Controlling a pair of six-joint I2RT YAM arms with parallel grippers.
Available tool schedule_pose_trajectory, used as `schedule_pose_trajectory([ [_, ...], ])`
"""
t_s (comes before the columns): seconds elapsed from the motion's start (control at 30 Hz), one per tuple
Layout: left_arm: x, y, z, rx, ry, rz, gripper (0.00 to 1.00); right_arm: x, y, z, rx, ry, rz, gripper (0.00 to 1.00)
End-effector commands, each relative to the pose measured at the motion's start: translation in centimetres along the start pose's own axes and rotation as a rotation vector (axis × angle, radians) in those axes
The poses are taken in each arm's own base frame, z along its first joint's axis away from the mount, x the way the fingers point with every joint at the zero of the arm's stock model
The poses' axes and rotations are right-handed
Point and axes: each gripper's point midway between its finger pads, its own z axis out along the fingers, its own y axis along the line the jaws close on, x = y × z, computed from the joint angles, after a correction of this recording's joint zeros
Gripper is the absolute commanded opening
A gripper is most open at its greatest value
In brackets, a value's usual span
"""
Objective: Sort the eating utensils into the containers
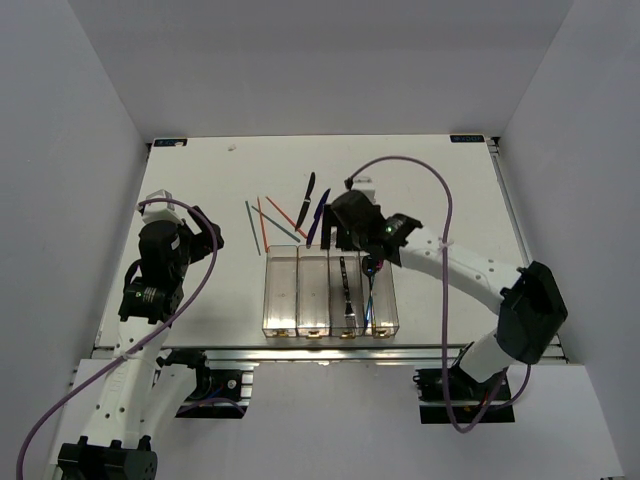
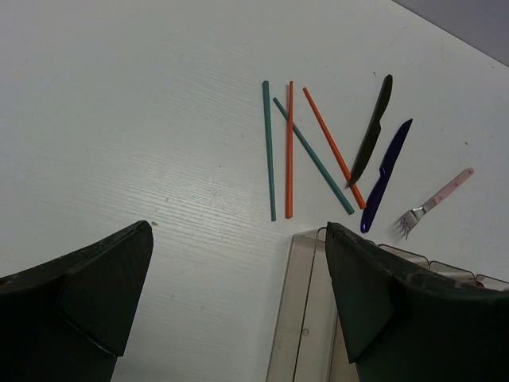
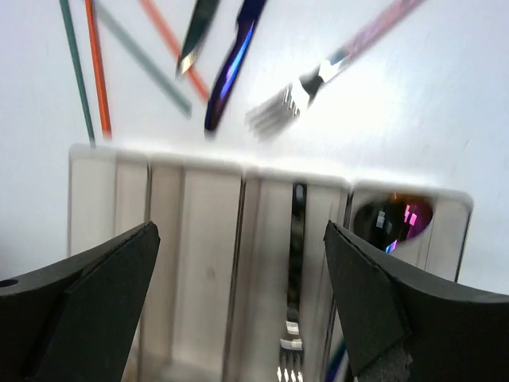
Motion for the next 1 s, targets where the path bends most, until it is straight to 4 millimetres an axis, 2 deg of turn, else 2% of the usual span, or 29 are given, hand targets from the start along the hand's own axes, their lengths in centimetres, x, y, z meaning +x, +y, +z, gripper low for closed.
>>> schedule_pose_trajectory([
  [0.0, 0.0, -0.3, -0.1, 0.017, -0.009, 0.007, 0.98, -5.0, -2.8, 2.8, 0.127, -0.042, 0.082, 0.89],
  [0.07, 0.0, -0.2, -0.1, 0.014, -0.010, 0.007, 0.98, -7.4, -3.5, 4.1, 0.148, -0.060, 0.122, 0.89],
  [0.1, 0.0, -0.2, -0.1, 0.013, -0.009, 0.008, 0.98, -6.9, -5.4, 6.5, 0.199, -0.008, 0.137, 0.89],
  [0.13, 0.1, -0.2, -0.1, 0.015, -0.008, 0.008, 0.98, -6.8, -6.1, 7.5, 0.230, 0.017, 0.155, 0.89],
  [0.17, 0.0, -0.2, -0.1, 0.015, -0.008, 0.008, 0.98, -8.6, -5.8, 8.0, 0.233, 0.008, 0.175, 0.89],
  [0.2, 0.0, -0.2, -0.1, 0.013, -0.007, 0.008, 0.98, -6.7, -7.5, 10.2, 0.308, 0.093, 0.164, 0.89],
  [0.23, 0.1, -0.2, -0.1, 0.014, -0.007, 0.008, 0.98, -6.6, -7.8, 10.9, 0.332, 0.109, 0.166, 0.89],
  [0.27, 0.0, -0.2, -0.1, 0.014, -0.007, 0.008, 0.98, -7.8, -7.5, 11.4, 0.341, 0.089, 0.183, 0.89],
  [0.3, 0.1, -0.3, -0.1, 0.017, -0.005, 0.008, 0.98, -6.7, -8.2, 12.7, 0.382, 0.116, 0.184, 0.89],
  [0.37, 0.1, -0.3, -0.1, 0.021, -0.004, 0.008, 0.98, -5.9, -8.8, 13.4, 0.435, 0.135, 0.201, 0.89],
  [0.53, 0.2, -0.6, -0.1, 0.035, 0.001, 0.011, 0.98, -5.7, -9.6, 14.5, 0.450, 0.097, 0.245, 0.86],
  [0.6, 0.3, -0.7, -0.1, 0.042, 0.005, 0.012, 0.98, -5.6, -9.6, 15.5, 0.445, 0.096, 0.254, 0.85],
  [0.63, 0.3, -0.8, -0.1, 0.046, 0.004, 0.014, 0.98, -6.1, -9.5, 15.7, 0.442, 0.087, 0.264, 0.85],
  [0.7, 0.3, -0.9, -0.2, 0.050, 0.004, 0.015, 0.98, -5.6, -9.8, 16.8, 0.451, 0.101, 0.260, 0.84],
  [0.73, 0.3, -0.9, -0.2, 0.051, 0.003, 0.015, 0.98, -6.2, -9.5, 17.0, 0.439, 0.094, 0.262, 0.83],
  [0.77, 0.2, -1.0, -0.3, 0.053, 0.000, 0.015, 0.98, -5.4, -9.9, 17.8, 0.457, 0.118, 0.256, 0.82],
  [0.8, 0.3, -1.0, -0.3, 0.054, 0.002, 0.016, 0.98, -5.2, -10.4, 18.1, 0.473, 0.130, 0.255, 0.82],
  [0.83, 0.3, -1.1, -0.3, 0.056, 0.001, 0.016, 0.98, -5.9, -10.3, 18.2, 0.477, 0.122, 0.263, 0.81],
  [0.87, 0.2, -1.1, -0.3, 0.058, 0.001, 0.016, 0.98, -5.2, -10.8, 18.8, 0.501, 0.143, 0.255, 0.79],
  [0.9, 0.3, -1.1, -0.3, 0.058, 0.004, 0.017, 0.98, -4.9, -11.2, 18.8, 0.517, 0.156, 0.247, 0.68],
  [0.97, 0.3, -1.2, -0.3, 0.062, 0.004, 0.017, 0.98, -4.8, -11.8, 18.9, 0.537, 0.156, 0.240, 0.56],
])
